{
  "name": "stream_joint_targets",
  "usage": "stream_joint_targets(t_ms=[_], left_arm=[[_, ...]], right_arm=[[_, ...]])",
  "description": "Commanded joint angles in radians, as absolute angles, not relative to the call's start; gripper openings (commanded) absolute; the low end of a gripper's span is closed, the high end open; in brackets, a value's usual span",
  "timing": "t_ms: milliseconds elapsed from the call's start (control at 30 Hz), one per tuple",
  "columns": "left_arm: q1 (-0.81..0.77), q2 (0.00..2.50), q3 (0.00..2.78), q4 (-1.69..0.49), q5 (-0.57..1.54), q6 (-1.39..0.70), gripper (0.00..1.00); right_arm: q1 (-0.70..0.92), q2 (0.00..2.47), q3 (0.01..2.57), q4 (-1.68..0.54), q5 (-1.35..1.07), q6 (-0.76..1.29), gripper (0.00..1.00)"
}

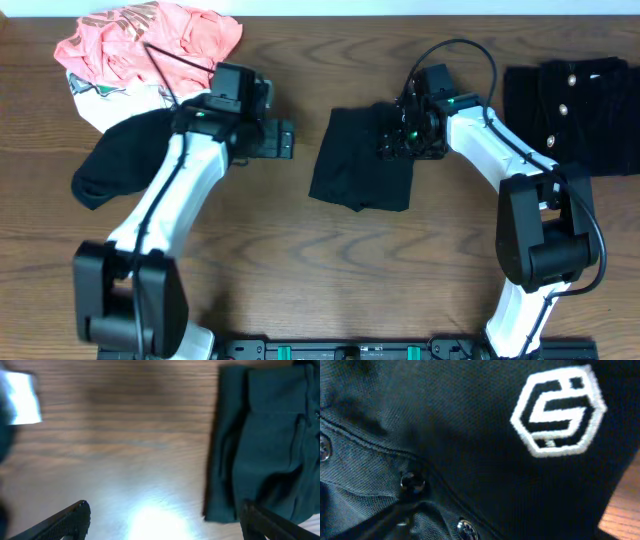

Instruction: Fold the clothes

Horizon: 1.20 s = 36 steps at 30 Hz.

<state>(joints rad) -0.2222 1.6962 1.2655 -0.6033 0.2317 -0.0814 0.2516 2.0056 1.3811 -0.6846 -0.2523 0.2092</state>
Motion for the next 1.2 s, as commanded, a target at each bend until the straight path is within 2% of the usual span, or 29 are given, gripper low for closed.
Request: stream_joint_targets(t_ms=[0,167,433,600,833,900,1000,1067,1167], left_arm=[[-0.224,1.748,1.264,-0.564,0.336,-0.083,0.95],[-0.224,1.795,1.264,-0.461,0.419,-0.083,0.95],[-0.224,1.798,1.264,-0.420,0.438,-0.083,0.95],[-0.206,1.798,1.264,-0.413,0.434,-0.079,0.95],[-0.113,1.796,1.265,-0.433,0.434,-0.080,0.95],[-0.080,1.796,1.265,-0.450,0.434,-0.080,0.95],[-0.038,1.796,1.265,-0.473,0.434,-0.080,0.95],[-0.017,1.796,1.265,-0.478,0.434,-0.079,0.95],[0.000,1.796,1.265,-0.477,0.434,-0.079,0.95]], right_arm=[[0.241,2.006,1.401,-0.689,-0.279,0.181,0.89],[0.222,1.963,1.401,-0.694,-0.354,0.165,0.91],[0.177,1.896,1.401,-0.696,-0.393,0.157,0.89],[0.181,1.897,1.401,-0.749,-0.392,0.149,0.85],[0.205,1.846,1.401,-0.822,-0.387,0.132,0.71],[0.217,1.819,1.401,-0.849,-0.369,0.131,0.62],[0.236,1.801,1.401,-0.908,-0.367,0.114,0.22],[0.257,1.805,1.393,-0.939,-0.367,0.109,0.04],[0.295,1.815,1.356,-0.936,-0.362,0.107,0.01]])
